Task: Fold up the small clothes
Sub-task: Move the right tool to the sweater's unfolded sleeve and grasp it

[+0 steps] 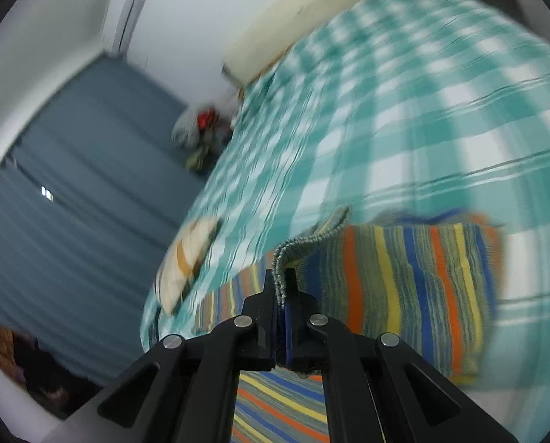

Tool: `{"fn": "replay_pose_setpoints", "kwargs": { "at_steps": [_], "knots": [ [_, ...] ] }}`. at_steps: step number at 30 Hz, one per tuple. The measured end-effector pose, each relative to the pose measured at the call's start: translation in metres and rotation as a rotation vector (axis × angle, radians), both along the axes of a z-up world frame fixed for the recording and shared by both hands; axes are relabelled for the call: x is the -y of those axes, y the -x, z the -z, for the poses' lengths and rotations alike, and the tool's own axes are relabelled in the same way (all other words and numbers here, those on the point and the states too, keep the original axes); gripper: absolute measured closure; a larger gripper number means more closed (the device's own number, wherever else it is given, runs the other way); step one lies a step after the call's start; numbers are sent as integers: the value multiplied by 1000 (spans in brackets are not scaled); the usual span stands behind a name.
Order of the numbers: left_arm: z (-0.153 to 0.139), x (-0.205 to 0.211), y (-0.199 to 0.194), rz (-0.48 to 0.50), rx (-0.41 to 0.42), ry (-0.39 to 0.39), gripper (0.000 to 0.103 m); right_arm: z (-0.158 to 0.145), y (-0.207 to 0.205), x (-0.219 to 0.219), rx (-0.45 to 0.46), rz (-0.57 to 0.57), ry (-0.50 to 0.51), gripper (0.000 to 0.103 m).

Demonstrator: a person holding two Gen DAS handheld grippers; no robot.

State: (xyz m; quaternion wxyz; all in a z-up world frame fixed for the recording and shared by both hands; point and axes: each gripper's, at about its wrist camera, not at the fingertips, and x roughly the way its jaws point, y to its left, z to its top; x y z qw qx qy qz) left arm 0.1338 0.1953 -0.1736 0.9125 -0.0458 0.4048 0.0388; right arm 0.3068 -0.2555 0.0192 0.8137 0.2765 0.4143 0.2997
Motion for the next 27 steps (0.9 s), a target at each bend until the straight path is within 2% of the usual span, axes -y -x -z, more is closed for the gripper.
{"fn": "replay_pose_setpoints", "kwargs": {
  "at_steps": [1, 2, 3, 4, 7, 10, 13, 14, 15, 16, 17, 19, 23, 25, 27],
  "knots": [
    [0, 0, 0, 0, 0, 0, 0, 9, -5, -16, -24, -22, 8, 92],
    [0, 0, 0, 0, 0, -1, 0, 20, -16, -35, -68, -45, 19, 75],
    [0, 0, 0, 0, 0, 0, 0, 29, -22, -42, -95, -43, 25, 67],
    [0, 0, 0, 0, 0, 0, 0, 37, -25, -45, -112, -31, 24, 64],
    [0, 0, 0, -1, -1, -2, 0, 46, -26, -30, -117, 2, 1, 64],
    [-1, 1, 0, -1, -3, -9, 0, 65, -32, -14, -186, 27, 44, 64],
    [-2, 2, 1, -1, -2, -9, 0, 100, -23, 3, -301, 56, 201, 64],
    [-2, 2, 1, -1, -2, -10, 0, 119, -19, 15, -357, 93, 326, 65],
    [-2, 2, 1, -1, -2, -10, 0, 132, -14, 26, -405, 128, 424, 70],
    [-2, 2, 1, -1, -2, -10, 0, 141, -9, 38, -428, 158, 487, 95],
    [-2, 2, 1, -1, -2, -10, 0, 140, -2, 50, -417, 181, 493, 103],
    [-2, 2, 1, -1, -2, -10, 0, 128, 8, 59, -373, 217, 476, 100],
    [-2, 2, 1, -1, -1, -10, 0, 107, 18, 36, -263, 103, 443, 93],
    [-1, 2, 1, -1, -1, -10, 0, 116, 17, 21, -268, 68, 494, 84],
    [-1, 2, 1, -1, -1, -11, 0, 125, 12, 10, -288, 73, 584, 83]
  ]
}}
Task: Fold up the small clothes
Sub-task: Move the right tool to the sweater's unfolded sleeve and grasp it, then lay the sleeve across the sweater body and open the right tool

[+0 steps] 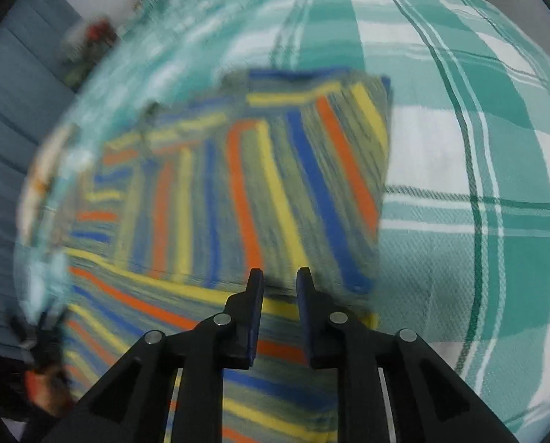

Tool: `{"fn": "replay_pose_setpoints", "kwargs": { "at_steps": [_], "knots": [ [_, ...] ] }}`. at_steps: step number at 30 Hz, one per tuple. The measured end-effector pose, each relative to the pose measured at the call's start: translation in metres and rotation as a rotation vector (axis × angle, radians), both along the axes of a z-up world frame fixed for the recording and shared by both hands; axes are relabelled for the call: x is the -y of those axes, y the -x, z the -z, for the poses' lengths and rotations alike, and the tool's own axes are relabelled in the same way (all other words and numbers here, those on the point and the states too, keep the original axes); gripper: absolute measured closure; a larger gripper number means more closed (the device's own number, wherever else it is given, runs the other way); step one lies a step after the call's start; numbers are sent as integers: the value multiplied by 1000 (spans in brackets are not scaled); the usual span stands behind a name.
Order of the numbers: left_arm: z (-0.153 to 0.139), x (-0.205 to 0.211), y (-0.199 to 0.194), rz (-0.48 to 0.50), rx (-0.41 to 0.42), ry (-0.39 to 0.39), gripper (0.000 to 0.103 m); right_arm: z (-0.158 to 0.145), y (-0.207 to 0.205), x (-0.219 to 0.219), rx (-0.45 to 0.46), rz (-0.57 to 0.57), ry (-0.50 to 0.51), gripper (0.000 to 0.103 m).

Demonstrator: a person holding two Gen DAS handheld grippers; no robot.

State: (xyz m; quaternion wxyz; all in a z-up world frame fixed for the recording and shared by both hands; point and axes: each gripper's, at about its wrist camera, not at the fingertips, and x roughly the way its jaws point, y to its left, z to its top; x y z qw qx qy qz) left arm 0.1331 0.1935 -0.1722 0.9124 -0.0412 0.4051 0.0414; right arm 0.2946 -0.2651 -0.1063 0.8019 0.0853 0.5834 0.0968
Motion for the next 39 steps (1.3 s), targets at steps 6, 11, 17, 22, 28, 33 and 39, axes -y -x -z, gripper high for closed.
{"fn": "replay_pose_setpoints", "kwargs": {
  "at_steps": [6, 11, 17, 22, 28, 33, 39],
  "knots": [
    [0, 0, 0, 0, 0, 0, 0, -41, -23, -92, 82, -230, 21, 66],
    [0, 0, 0, 0, 0, -1, 0, -34, -78, -152, 23, -329, 135, 66],
    [0, 1, 1, 0, 1, 0, 0, 0, -110, -166, -75, -234, 132, 75],
    [0, 1, 0, 0, 0, -2, 0, -5, -104, -158, -18, -154, 96, 100],
    [-1, 1, 1, -1, -1, -9, 0, -18, -102, -139, 120, -85, -138, 93],
    [-1, 1, 1, 0, -2, -9, 0, -16, -103, -114, 82, -80, -202, 63],
    [-3, 1, 1, -1, -3, -11, 0, -2, -71, -49, -77, -93, -70, 67]
  ]
}}
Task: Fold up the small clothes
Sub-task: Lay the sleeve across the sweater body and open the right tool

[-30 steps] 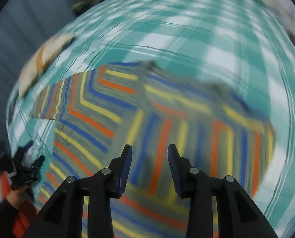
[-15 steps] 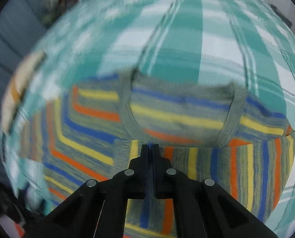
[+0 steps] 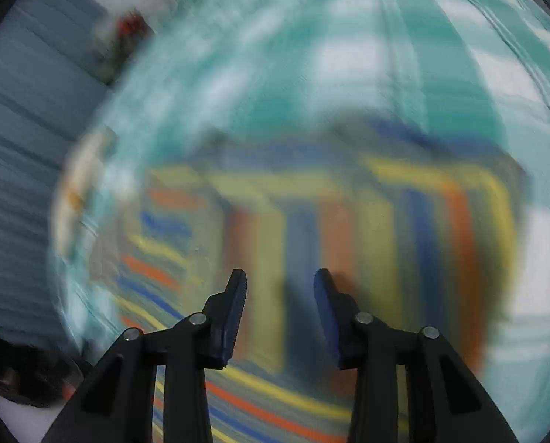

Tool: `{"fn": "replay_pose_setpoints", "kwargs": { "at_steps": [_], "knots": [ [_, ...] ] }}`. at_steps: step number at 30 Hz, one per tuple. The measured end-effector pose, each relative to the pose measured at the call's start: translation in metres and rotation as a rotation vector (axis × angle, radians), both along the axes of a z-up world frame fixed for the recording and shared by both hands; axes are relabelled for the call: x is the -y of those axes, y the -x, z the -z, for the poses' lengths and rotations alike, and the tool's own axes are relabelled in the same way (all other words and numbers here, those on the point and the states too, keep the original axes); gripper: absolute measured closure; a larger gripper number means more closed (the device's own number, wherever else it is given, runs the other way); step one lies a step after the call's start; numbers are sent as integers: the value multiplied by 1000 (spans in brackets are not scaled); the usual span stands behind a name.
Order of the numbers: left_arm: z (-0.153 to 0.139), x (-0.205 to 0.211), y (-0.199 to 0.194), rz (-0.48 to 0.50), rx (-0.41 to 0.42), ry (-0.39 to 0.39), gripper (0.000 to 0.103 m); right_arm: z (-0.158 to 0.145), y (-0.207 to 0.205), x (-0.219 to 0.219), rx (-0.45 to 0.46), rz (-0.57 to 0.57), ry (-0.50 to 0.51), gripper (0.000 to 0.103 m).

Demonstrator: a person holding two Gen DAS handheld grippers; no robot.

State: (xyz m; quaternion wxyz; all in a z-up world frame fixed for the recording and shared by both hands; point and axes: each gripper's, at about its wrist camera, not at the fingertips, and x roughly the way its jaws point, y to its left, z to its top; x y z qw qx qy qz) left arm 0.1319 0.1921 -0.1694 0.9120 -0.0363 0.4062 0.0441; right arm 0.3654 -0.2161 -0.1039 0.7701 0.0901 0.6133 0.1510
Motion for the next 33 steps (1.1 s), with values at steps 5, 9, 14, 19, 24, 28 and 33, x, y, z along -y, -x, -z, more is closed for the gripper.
{"fn": "replay_pose_setpoints", "kwargs": {
  "at_steps": [5, 9, 14, 19, 24, 28, 33],
  "knots": [
    [0, 0, 0, 0, 0, 0, 0, 4, 26, 45, 49, 63, 336, 103],
    [0, 0, 0, 0, 1, -1, 0, -23, 32, 24, 159, -1, 275, 99],
    [0, 0, 0, 0, 1, -1, 0, 18, 36, 48, 1, 65, 299, 103],
    [0, 1, 0, 0, 0, -2, 0, -10, 64, 37, 139, 56, 232, 86],
    [0, 0, 0, 0, 0, -1, 0, 20, 88, 35, 95, 2, 297, 68],
    [-1, -1, -2, 1, 1, 5, 0, 9, 113, 76, 137, 158, 207, 63],
    [-1, -1, -3, 3, -3, 5, 0, -15, 171, 119, 271, 306, 179, 34]
  ]
}}
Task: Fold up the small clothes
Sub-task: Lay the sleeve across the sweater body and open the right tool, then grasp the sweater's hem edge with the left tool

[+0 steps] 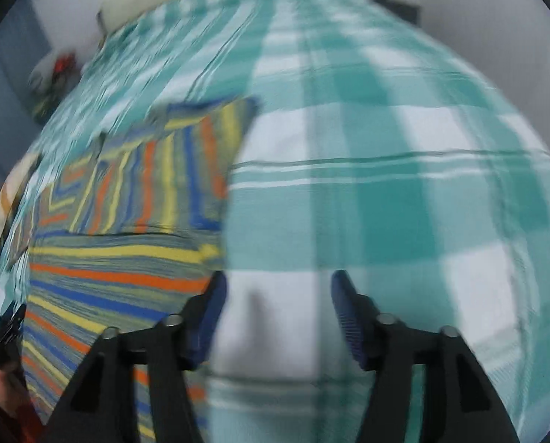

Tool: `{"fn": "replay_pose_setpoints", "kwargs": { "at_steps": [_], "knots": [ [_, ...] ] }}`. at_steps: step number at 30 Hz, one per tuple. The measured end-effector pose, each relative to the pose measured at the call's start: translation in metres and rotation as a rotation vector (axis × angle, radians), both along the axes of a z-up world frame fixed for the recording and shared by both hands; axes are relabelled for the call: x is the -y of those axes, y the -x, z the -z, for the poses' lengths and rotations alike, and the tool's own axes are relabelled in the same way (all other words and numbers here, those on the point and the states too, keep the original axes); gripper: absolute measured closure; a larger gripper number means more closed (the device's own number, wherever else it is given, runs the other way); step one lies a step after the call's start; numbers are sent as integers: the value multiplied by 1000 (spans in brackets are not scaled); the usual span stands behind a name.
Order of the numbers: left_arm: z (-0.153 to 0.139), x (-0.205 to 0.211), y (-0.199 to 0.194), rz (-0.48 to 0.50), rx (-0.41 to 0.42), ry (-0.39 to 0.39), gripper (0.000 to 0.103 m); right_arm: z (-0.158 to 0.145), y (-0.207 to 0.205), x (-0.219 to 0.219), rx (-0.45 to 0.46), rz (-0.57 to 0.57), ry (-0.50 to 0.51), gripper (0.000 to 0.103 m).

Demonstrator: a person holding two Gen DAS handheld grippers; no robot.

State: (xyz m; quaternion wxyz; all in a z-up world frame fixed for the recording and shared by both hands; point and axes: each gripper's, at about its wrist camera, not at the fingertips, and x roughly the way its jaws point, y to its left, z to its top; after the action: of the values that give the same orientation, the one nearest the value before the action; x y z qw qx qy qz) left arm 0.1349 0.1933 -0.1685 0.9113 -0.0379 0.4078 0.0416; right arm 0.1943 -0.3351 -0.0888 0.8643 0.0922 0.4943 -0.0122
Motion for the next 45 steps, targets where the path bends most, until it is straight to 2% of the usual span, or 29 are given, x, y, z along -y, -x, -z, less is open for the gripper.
{"fn": "replay_pose_setpoints", "kwargs": {
  "at_steps": [1, 2, 5, 7, 9, 10, 12, 13, 14, 15, 17, 18, 20, 22, 23, 24, 25, 26, 27, 28, 32, 36, 39, 41, 42, 43, 45],
  "knots": [
    [1, 0, -1, 3, -3, 0, 0, -1, 15, 8, 22, 28, 5, 25],
    [1, -1, -1, 8, -6, -1, 0, -1, 29, 19, 44, 66, 15, 22],
    [0, -3, -2, 25, -32, 12, 0, 11, 58, 41, 48, 150, 60, 20],
    [-8, -10, -1, 26, -67, 60, 1, 26, 82, 62, 18, 208, 78, 17],
    [-25, -23, 5, 23, -41, 172, 1, 41, 100, 79, 16, 250, 54, 15],
    [-37, -37, 8, 7, 8, 261, 1, 43, 105, 84, 44, 248, 42, 15],
    [-54, -67, 6, -59, 68, 381, 1, 42, 108, 81, 50, 241, 56, 11],
    [-59, -89, -1, -108, 81, 455, 1, 43, 105, 78, 46, 232, 65, 5],
    [-60, -110, -10, -152, 78, 527, 1, 46, 101, 73, 42, 215, 85, 0],
    [-56, -128, -19, -186, 63, 587, 1, 48, 99, 67, 42, 201, 117, 0],
    [-45, -159, -38, -256, 24, 650, 2, 52, 104, 67, 50, 205, 132, 0],
    [-40, -167, -45, -280, 5, 657, 4, 52, 104, 69, 54, 212, 122, 0],
    [-27, -185, -64, -310, -47, 681, 14, 51, 106, 71, 58, 217, 110, 0],
    [-16, -192, -83, -296, -95, 724, 31, 53, 107, 69, 64, 216, 118, 0],
    [-13, -190, -90, -276, -104, 740, 35, 53, 110, 68, 67, 216, 122, 0],
    [-11, -188, -98, -246, -107, 762, 47, 54, 111, 68, 71, 216, 126, 0],
    [-10, -185, -106, -219, -117, 777, 76, 54, 111, 67, 74, 217, 129, 0],
    [-10, -183, -112, -219, -125, 769, 97, 54, 111, 67, 75, 218, 132, 0],
    [-13, -179, -114, -225, -130, 754, 102, 54, 111, 67, 74, 218, 133, 0],
    [-23, -176, -118, -227, -117, 725, 103, 55, 111, 67, 73, 218, 132, 0],
    [-93, -146, -136, -147, -24, 639, 103, 54, 111, 68, 74, 218, 130, 0],
    [-171, -65, -169, 57, 46, 546, 103, 54, 111, 68, 78, 218, 126, 0],
    [-203, -15, -179, 178, 56, 535, 103, 54, 111, 68, 77, 218, 126, 0],
    [-209, 3, -181, 212, 18, 528, 98, 54, 111, 69, 77, 217, 124, 0],
    [-204, 5, -179, 229, -13, 535, 81, 54, 111, 68, 77, 217, 124, 0],
    [-198, 3, -174, 234, -37, 527, 48, 54, 111, 68, 77, 216, 125, 0],
    [-180, -13, -158, 203, -52, 456, 21, 54, 112, 68, 79, 214, 122, 0]
  ]
}}
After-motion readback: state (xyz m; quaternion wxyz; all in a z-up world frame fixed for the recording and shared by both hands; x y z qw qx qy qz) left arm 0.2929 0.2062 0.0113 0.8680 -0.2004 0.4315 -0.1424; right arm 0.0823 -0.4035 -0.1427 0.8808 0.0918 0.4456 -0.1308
